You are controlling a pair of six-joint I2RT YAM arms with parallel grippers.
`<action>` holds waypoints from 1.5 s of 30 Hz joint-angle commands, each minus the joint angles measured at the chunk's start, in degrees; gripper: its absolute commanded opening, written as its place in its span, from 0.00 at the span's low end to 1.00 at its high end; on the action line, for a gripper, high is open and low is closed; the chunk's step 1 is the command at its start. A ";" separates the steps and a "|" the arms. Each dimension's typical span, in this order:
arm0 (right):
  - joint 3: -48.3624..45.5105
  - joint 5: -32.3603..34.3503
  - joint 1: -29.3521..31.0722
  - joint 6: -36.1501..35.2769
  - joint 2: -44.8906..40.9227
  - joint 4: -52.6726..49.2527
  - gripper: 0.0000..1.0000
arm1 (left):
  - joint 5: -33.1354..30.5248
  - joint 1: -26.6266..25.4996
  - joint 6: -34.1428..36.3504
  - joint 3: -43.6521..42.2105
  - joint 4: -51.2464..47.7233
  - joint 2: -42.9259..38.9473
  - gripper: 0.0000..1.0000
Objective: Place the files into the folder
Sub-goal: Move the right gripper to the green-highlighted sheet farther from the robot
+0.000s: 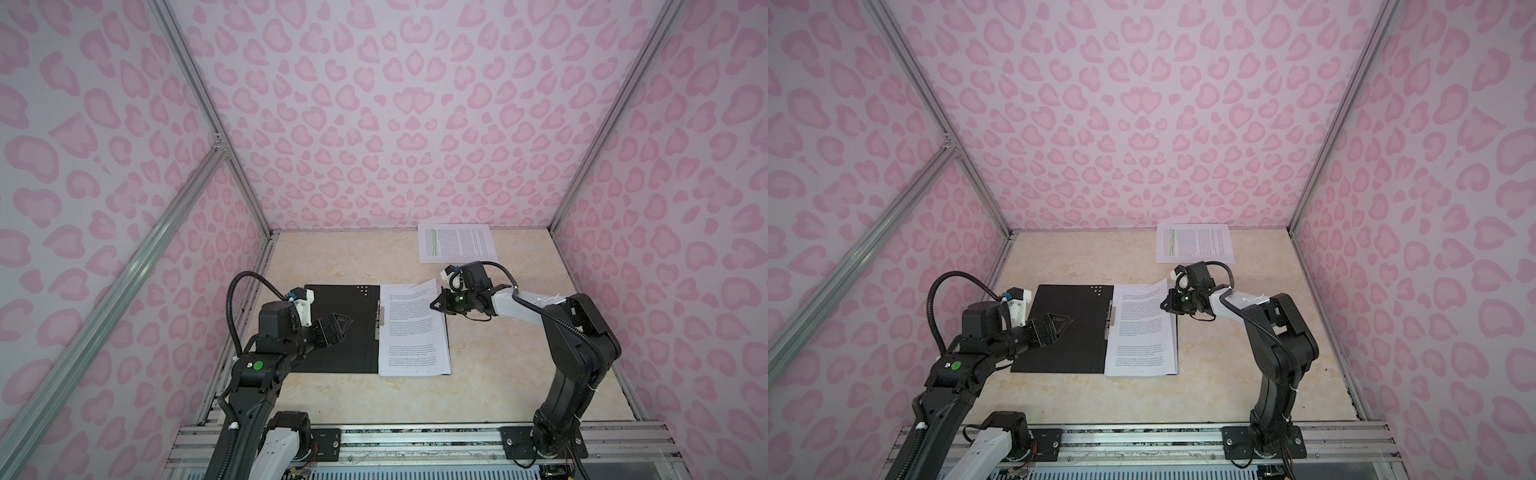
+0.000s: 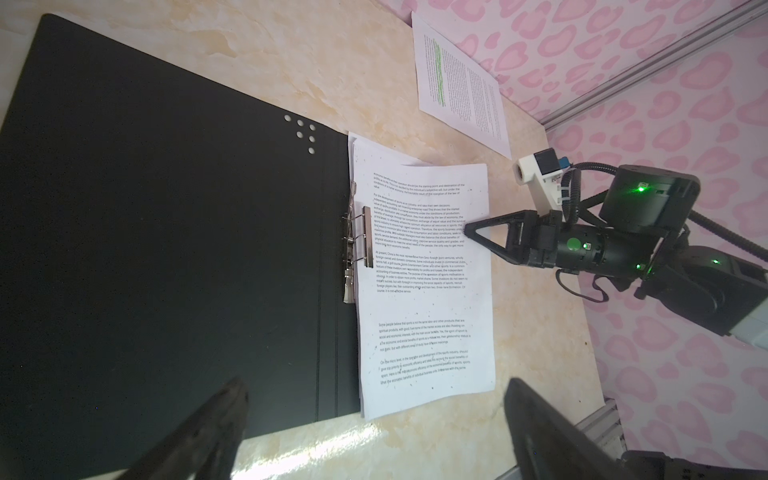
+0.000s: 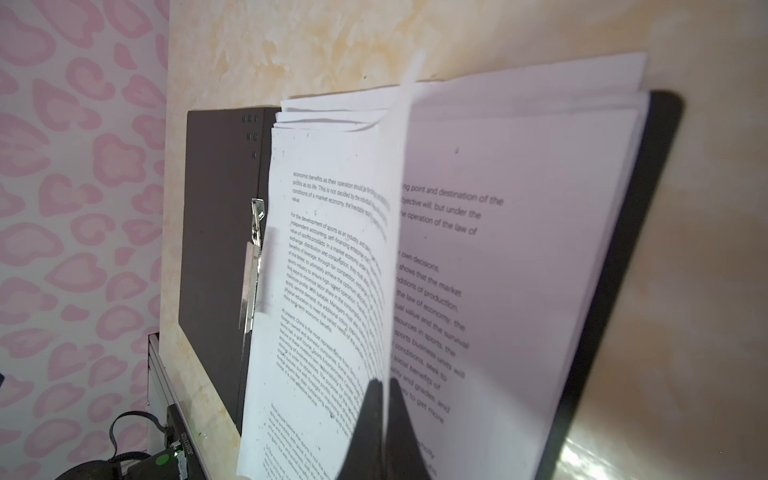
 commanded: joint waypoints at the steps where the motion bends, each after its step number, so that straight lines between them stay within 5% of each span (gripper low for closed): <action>1: -0.36 1.41 -0.42 0.92 0.61 1.36 0.00 | 0.67 0.06 0.89 -0.17 1.23 -0.09 0.97; 22: 0.40 0.01 0.20 1.86 2.15 2.37 0.00 | 0.97 0.10 0.89 -0.17 1.30 0.16 0.97; 25: 0.17 0.25 0.20 1.86 1.85 2.30 0.13 | 0.97 0.06 0.89 -0.17 1.30 0.10 0.97; 34: 0.36 9.24 -4.11 1.04 -2.35 -1.11 0.77 | 1.09 0.06 0.71 -0.26 1.45 -0.73 0.97; 45: 23.25 11.80 -18.63 1.21 12.77 -3.46 0.79 | 1.42 -0.03 0.71 -0.34 1.61 -2.05 0.97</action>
